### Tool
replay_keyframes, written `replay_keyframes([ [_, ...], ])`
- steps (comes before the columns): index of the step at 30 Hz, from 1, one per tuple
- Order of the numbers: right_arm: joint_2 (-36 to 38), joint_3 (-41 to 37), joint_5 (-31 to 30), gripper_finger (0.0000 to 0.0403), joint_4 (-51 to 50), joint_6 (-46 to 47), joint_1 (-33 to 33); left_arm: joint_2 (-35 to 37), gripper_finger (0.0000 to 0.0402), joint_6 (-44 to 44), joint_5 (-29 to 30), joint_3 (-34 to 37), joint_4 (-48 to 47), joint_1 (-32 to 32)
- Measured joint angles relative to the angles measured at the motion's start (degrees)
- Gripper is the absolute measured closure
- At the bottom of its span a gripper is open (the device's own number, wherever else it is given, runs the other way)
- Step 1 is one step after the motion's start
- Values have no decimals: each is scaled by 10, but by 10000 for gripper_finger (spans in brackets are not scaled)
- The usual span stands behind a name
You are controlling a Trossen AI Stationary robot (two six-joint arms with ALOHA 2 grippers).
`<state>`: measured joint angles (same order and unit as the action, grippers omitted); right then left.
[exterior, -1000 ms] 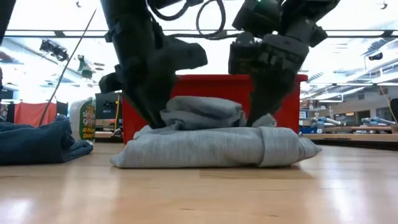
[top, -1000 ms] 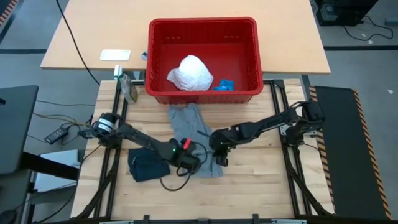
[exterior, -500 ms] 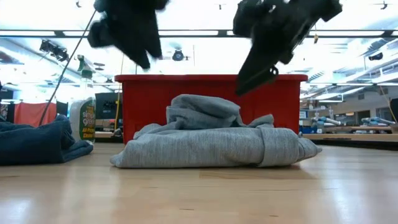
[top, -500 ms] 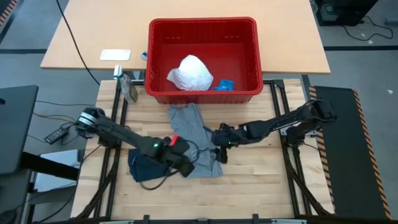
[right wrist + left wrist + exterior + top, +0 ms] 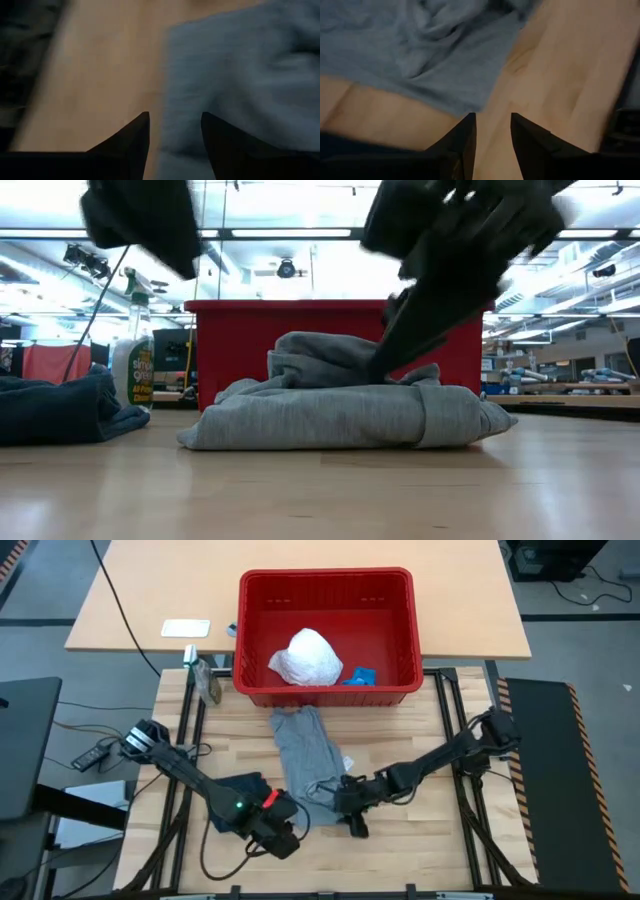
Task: Fold laundry
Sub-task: Fold the gray shirt
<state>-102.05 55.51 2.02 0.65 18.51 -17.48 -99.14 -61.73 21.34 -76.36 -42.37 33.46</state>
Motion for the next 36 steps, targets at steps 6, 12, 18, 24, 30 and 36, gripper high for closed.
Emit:
replay_keyframes([
  [6, 10, 0, -21, 219, 16, -41, 101, -1, 280, -1, 0, -1, 31, -12],
  [12, 18, 0, 51, 219, 40, -10, 196, -9, 280, 0, 0, -1, 45, -26],
  [18, 33, 1, 128, 221, -2, -10, 164, -52, 277, 100, -10, -1, 88, -28],
  [24, 38, 0, 87, 222, -93, -53, 49, -102, 219, 150, -61, -1, 118, -25],
  [30, 38, 0, -63, 222, -84, -91, -59, -108, 149, 181, -42, -1, 124, -23],
  [36, 27, -11, -156, 220, -54, -109, -94, -130, 137, 243, -23, -1, 123, -29],
])
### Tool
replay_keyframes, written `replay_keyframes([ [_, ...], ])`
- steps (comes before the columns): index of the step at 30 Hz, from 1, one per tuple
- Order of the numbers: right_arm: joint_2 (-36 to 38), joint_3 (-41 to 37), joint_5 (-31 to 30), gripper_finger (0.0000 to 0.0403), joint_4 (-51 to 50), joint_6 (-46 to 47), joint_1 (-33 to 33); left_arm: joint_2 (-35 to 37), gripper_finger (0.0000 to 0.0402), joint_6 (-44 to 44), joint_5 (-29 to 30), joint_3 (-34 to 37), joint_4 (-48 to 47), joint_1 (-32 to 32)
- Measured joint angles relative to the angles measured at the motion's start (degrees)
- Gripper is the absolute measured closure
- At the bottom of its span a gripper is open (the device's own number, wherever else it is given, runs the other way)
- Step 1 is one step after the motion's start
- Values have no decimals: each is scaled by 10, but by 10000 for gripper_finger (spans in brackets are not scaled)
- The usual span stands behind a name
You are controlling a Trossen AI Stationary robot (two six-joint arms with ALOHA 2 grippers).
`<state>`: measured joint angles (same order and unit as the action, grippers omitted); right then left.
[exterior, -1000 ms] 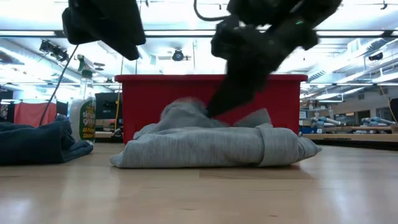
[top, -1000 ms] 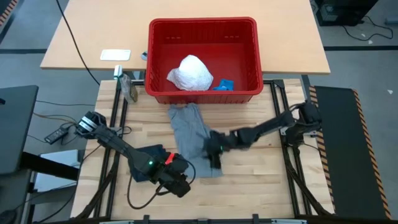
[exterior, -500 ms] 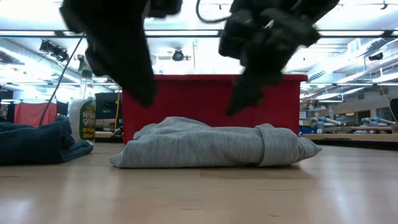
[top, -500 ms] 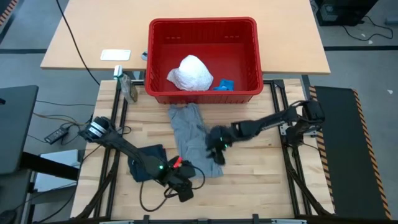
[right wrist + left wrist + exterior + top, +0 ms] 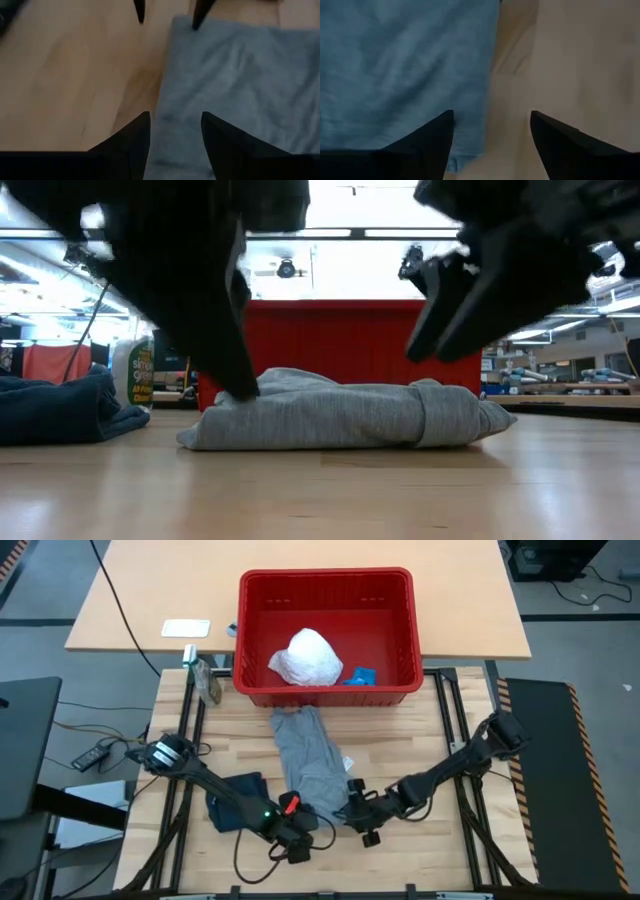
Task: Fold laundry
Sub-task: Fold the gray shirt
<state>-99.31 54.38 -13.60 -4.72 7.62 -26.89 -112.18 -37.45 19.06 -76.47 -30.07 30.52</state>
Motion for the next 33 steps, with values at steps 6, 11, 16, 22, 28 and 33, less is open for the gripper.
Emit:
replay_keyframes([
  [6, -36, -16, 41, 220, 6, 34, -1, -24, 169, -38, -6, 0, -3, -3],
  [11, -59, -30, 39, 229, 11, 77, -5, -23, 232, -71, -8, 0, -18, -1],
  [16, -68, -22, 60, 298, 10, 129, -4, -23, 336, -76, -24, 0, -6, 1],
  [22, -24, 1, 239, 381, -4, 199, -13, -17, 392, -79, -118, -56, -13, 5],
  [28, 51, 12, 298, 362, 0, 249, -19, -17, 399, -90, -140, -176, -131, 25],
  [33, 97, 14, 249, 392, -39, 234, 8, -16, 400, -97, -34, -269, -317, 12],
])
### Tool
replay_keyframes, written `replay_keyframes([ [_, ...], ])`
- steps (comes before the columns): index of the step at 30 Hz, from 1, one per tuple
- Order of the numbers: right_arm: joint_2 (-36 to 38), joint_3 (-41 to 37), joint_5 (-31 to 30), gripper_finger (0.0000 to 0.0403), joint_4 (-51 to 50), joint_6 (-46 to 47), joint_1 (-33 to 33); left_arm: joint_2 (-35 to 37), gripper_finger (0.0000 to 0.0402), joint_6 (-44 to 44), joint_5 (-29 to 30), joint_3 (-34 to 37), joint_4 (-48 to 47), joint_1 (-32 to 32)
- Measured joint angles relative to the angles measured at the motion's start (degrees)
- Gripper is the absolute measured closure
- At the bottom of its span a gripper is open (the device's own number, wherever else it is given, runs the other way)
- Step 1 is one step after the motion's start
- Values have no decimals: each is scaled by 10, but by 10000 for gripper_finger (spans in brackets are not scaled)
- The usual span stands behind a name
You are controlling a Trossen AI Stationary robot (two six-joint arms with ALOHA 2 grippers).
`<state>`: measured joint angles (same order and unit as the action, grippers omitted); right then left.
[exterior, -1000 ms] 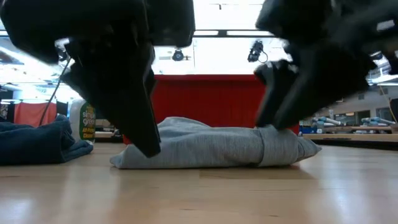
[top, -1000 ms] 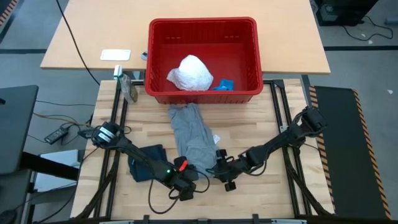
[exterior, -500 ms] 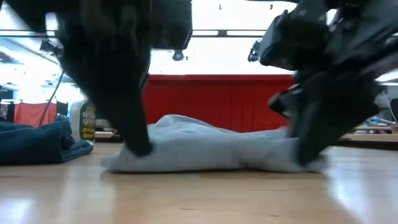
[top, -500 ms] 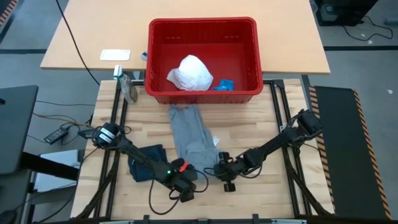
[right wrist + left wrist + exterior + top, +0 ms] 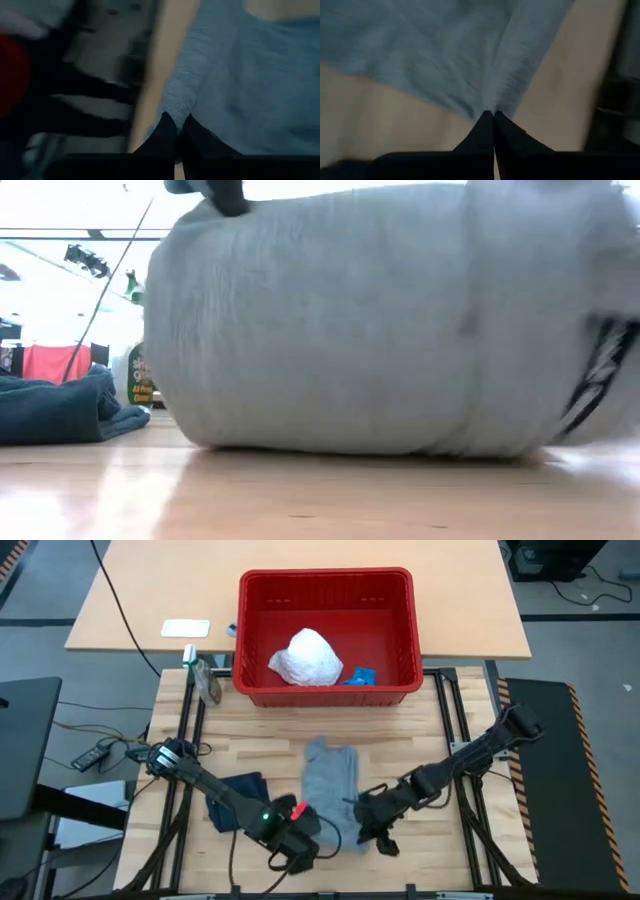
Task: Fold laundry
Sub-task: Fold the gray shirt
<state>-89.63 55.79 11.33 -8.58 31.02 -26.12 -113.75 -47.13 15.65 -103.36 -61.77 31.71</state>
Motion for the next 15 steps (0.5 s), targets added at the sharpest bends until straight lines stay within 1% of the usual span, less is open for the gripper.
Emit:
replay_keyframes([
  [2, 2, -1, -23, 392, -39, -1, 22, 0, 400, 9, 23, -15, -27, -18],
  [4, 3, -1, -25, 390, -70, -1, 47, 1, 401, 21, 23, -11, -26, -41],
  [7, -3, -6, -25, 391, -102, 3, 78, -1, 401, 43, 11, 17, -10, -78],
  [9, -9, -19, -25, 391, -104, 11, 94, -1, 401, 47, -3, 42, 13, -105],
  [12, -13, -45, -27, 391, -94, 34, 116, -1, 401, 48, -13, 80, 19, -143],
  [15, -23, -73, -60, 385, -78, 63, 133, -1, 391, 42, -17, 127, 53, -177],
])
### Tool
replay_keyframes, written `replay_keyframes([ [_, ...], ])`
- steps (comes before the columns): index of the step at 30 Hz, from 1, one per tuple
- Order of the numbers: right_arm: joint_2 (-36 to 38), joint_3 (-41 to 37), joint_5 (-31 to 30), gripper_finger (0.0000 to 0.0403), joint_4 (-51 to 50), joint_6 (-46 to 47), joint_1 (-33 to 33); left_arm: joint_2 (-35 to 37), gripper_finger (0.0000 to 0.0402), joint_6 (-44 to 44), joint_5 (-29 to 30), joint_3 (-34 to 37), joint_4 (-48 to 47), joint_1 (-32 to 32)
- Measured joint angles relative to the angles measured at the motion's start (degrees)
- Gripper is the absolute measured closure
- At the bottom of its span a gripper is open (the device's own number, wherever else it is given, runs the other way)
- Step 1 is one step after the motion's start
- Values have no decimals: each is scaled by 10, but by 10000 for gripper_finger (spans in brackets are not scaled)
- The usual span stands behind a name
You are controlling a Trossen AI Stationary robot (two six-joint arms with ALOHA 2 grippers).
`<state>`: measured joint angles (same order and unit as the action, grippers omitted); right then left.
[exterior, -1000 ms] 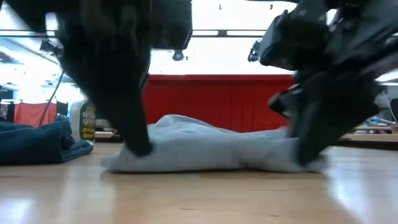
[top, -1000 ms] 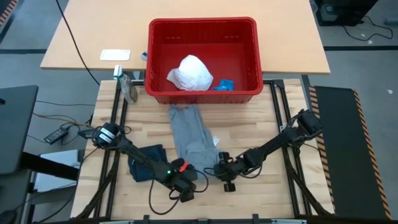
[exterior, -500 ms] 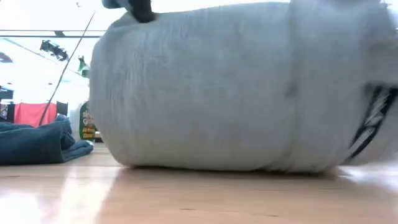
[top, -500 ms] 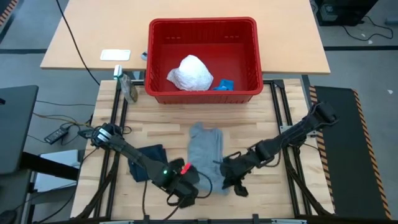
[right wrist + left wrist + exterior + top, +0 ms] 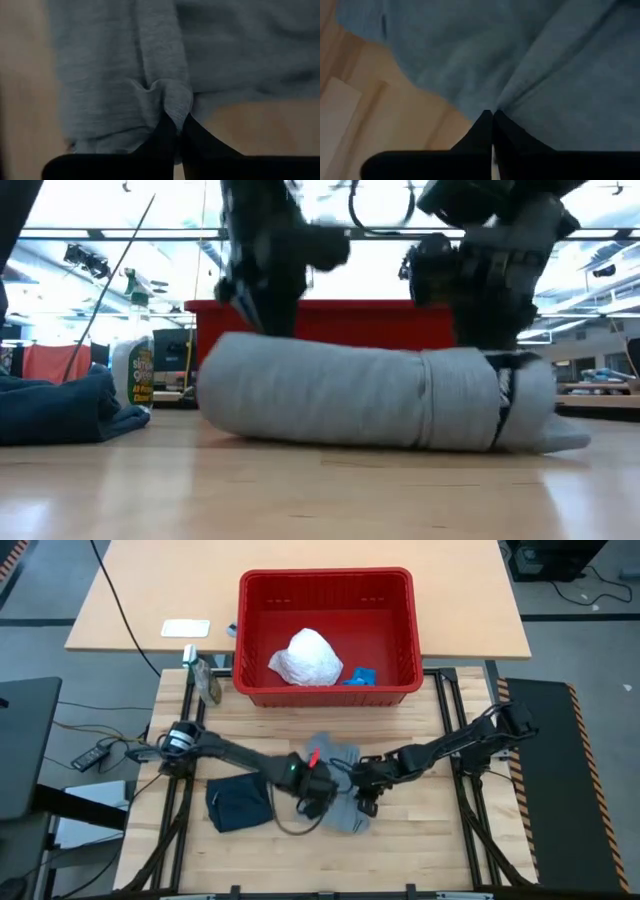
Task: Fold laundry
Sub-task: Fold the gray shirt
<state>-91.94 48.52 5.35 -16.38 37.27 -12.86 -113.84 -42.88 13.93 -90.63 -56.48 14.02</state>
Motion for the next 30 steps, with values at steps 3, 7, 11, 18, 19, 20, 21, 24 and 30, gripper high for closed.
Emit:
replay_keyframes([
  [3, 9, -19, -27, 355, 10, 27, 7, 0, 365, -21, -3, 30, -4, -21],
  [7, 33, -24, -80, 299, 11, 25, -4, 3, 320, -25, -25, 34, -6, -30],
  [11, 69, -23, -150, 246, 18, 7, -23, 21, 281, 11, -24, -3, -5, -20],
  [18, 126, -23, -206, 195, 55, -12, -40, 55, 248, 100, 19, -68, 33, 9],
  [19, 126, -22, -182, 195, 77, -17, -40, 60, 248, 114, 19, -69, 53, 13],
  [20, 121, -22, -156, 196, 98, -21, -41, 61, 248, 125, 18, -63, 76, 18],
  [21, 113, -22, -133, 198, 121, -26, -42, 62, 248, 137, 13, -53, 101, 22],
  [24, 82, -22, -106, 204, 185, -46, -59, 60, 252, 179, 14, 3, 163, 39],
  [30, 16, -22, -118, 205, 204, -86, -119, 60, 246, 141, 15, 118, 221, 73],
])
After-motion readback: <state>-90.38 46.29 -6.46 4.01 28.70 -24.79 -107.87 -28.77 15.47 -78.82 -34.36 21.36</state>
